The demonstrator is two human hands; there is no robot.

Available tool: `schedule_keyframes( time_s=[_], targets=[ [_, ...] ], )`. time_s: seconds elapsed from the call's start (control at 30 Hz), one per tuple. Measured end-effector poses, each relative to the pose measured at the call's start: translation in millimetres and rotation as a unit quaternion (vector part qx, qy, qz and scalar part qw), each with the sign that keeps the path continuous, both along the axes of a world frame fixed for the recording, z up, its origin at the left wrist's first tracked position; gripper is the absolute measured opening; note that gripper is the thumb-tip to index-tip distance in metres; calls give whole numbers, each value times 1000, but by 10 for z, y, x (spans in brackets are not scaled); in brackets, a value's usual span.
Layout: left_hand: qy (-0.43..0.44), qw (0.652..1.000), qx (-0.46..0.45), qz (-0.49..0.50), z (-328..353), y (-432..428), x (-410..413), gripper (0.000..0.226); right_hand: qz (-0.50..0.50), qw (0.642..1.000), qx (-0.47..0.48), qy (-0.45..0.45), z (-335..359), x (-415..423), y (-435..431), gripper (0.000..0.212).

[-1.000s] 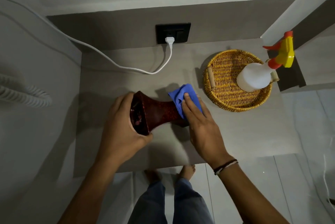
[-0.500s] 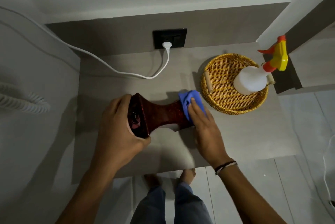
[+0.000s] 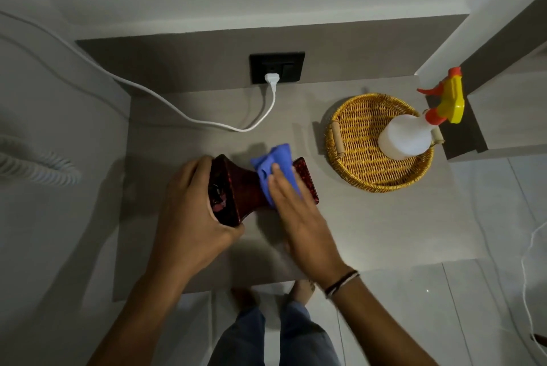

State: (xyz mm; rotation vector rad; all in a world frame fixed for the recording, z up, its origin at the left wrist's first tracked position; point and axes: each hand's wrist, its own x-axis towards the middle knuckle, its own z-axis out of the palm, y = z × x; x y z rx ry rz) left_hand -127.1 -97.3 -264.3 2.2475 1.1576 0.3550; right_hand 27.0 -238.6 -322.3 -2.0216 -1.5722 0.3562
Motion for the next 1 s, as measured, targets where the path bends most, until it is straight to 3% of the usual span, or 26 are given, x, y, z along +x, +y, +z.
schedule_keyframes(
  time_s=[0.13,0.23,0.37,0.5,0.83,1.0],
  targets=[
    [28,999,-6,-18,131,29,41,89,-13,995,-80,-55,-137,552,-211,89],
    [63,998,6,-31,260,74,149,96,-66,995,-31,-74,-90,670,-361,90],
    [156,986,38,-51,442,133,405,129,-169,981,46,-77,85,855,-442,98],
    [176,980,48,-79,540,98,677,139,-229,972,-14,-48,157,1202,-193,97],
    [194,974,83,-82,432,-86,918,140,-81,958,-256,-104,-438,1940,324,75],
    [184,977,89,-61,421,-115,995,137,-48,956,-274,-89,-598,1981,251,75]
  ],
)
